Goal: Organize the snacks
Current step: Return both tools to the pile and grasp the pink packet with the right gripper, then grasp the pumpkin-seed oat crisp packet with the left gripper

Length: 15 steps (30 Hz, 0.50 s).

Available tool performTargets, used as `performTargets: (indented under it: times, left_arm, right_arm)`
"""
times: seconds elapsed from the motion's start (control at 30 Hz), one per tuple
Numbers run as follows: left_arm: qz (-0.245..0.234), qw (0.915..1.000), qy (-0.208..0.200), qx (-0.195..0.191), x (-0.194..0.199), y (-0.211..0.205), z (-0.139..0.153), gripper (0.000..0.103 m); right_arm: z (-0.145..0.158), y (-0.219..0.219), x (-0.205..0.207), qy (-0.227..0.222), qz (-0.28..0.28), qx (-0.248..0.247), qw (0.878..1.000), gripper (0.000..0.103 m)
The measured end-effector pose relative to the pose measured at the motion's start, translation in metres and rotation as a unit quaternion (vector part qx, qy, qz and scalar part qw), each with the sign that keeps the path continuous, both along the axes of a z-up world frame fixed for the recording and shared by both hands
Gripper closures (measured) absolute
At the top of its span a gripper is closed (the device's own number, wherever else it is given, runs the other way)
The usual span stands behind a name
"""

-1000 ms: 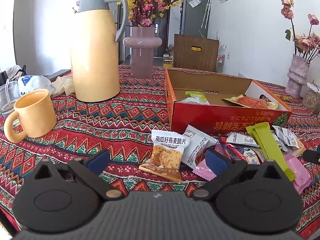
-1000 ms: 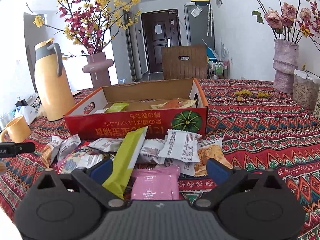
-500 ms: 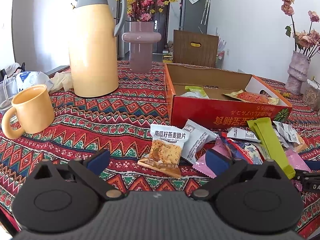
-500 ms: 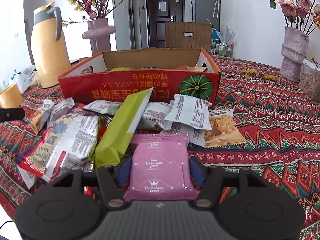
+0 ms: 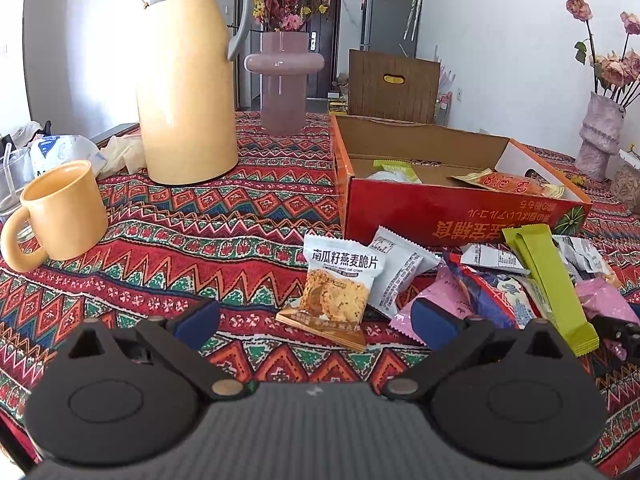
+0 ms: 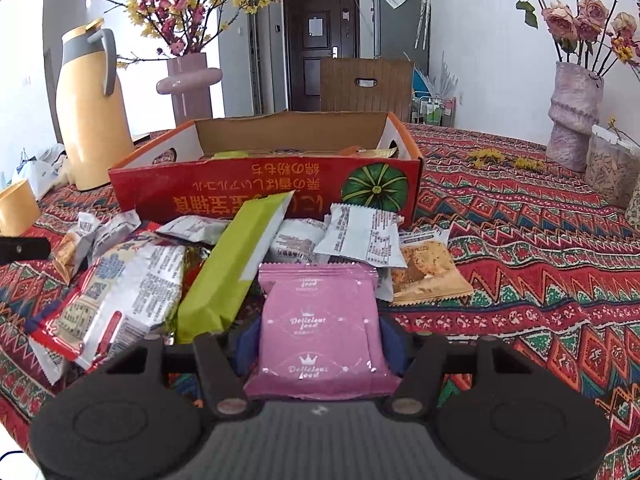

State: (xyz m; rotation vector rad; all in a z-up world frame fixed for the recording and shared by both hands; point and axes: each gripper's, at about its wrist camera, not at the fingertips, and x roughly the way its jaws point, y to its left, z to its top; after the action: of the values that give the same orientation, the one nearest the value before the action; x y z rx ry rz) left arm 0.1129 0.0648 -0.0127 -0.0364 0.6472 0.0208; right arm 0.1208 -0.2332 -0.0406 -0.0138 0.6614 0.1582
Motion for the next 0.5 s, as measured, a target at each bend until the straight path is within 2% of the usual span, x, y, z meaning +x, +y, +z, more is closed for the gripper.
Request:
performTargets:
  times: [0.2,0.5]
  left_arm:
    - [0.003,0.9999,0.006,0.009,0.008,-0.001,-0.005,0.000]
    - [-0.006,0.9988,0.012,0.047,0.032,-0.001,-0.009,0.000]
  right_arm:
    - [0.012,-0.010,-0.003,-0.025,-0.014,0.004,1.000,0.042]
    - [0.023,-0.024,0.000,-0.046,-0.036,0.009,0.998,0.042]
